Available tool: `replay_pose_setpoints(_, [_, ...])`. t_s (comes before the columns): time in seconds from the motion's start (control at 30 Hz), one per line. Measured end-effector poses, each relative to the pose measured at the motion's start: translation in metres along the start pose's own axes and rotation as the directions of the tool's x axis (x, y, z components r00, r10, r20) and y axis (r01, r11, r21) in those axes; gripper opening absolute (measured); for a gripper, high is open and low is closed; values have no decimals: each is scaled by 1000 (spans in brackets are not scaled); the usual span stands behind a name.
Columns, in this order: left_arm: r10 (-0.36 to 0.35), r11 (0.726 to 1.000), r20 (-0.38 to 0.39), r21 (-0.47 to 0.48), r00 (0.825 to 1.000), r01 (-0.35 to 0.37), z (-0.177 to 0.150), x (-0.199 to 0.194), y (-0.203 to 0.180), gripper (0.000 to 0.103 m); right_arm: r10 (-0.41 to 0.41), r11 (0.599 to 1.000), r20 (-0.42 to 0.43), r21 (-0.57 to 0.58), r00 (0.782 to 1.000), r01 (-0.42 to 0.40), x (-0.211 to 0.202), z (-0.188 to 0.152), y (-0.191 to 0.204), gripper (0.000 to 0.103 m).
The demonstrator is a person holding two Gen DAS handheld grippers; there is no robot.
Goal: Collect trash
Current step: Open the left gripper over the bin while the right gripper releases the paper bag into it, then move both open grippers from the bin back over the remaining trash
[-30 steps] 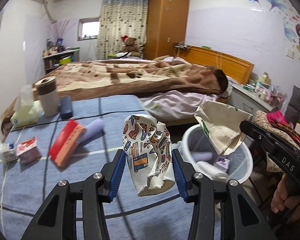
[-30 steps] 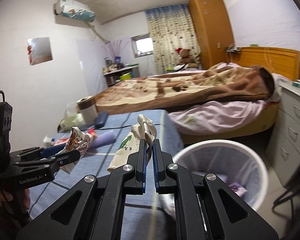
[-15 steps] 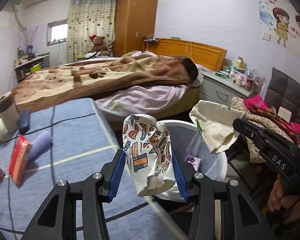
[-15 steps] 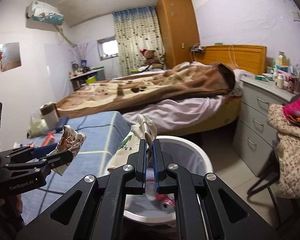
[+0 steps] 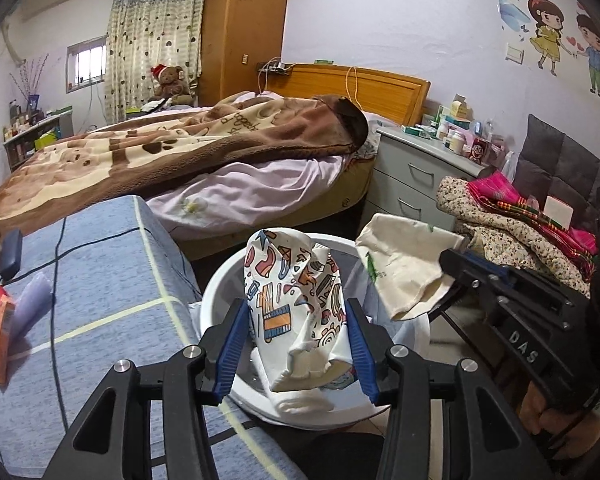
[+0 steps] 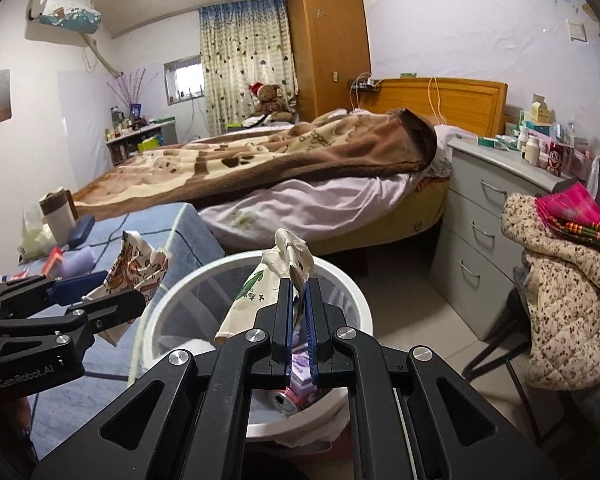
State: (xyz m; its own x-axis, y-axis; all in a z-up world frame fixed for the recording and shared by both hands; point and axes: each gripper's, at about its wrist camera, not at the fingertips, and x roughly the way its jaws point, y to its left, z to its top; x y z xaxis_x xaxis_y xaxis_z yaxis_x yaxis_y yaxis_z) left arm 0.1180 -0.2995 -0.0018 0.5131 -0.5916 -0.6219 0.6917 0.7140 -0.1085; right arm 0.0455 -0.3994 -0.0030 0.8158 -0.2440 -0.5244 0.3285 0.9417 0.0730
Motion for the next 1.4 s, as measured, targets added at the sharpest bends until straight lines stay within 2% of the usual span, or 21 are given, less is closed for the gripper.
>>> replay_pose_setpoints(0.1, [-9,1000,-7,0,1000,9,0,3,-2,49,-10,1000,-11,-8,1000,10,3,-2,0,6])
replay_pose_setpoints(0.23, [-10,1000,2,-13,1000,10,1,3,1,60,-21,1000,-24,-21,999,21,4,-1,2,6])
replay_pose_setpoints(0.37, [0,1000,5,-18,1000,1,0,1,3,61,-31,999,-39,-28,999,30,6,-1,2,9])
replay_pose_setpoints(0.4, [-1,1000,7,-18,1000,1,0,0,4,62,-28,999,-40,-25,999,27,6,-1,3,14])
replay_pose_setpoints(0.47, [0,1000,10,-21,1000,0,0,-3,5,62,-30,999,-36,-25,999,29,5,0,4,33])
replay_pose_setpoints(0.5, [0,1000,11,-23,1000,0,0,-5,7,62,-30,999,-33,-26,999,29,4,0,5,47])
replay_pose_setpoints(0.53, [0,1000,12,-26,1000,0,0,-6,8,62,-26,999,-28,-26,999,26,2,0,5,51])
replay_pose_setpoints(1.03, [44,997,47,-66,998,-41,-6,-38,31,62,10,1000,-4,-25,1000,-10,-5,5,20,51])
replay_pose_setpoints(1.4, [138,984,86,-125,987,-126,-19,-72,75,62,82,996,0,-44,997,-82,-2,7,50,51])
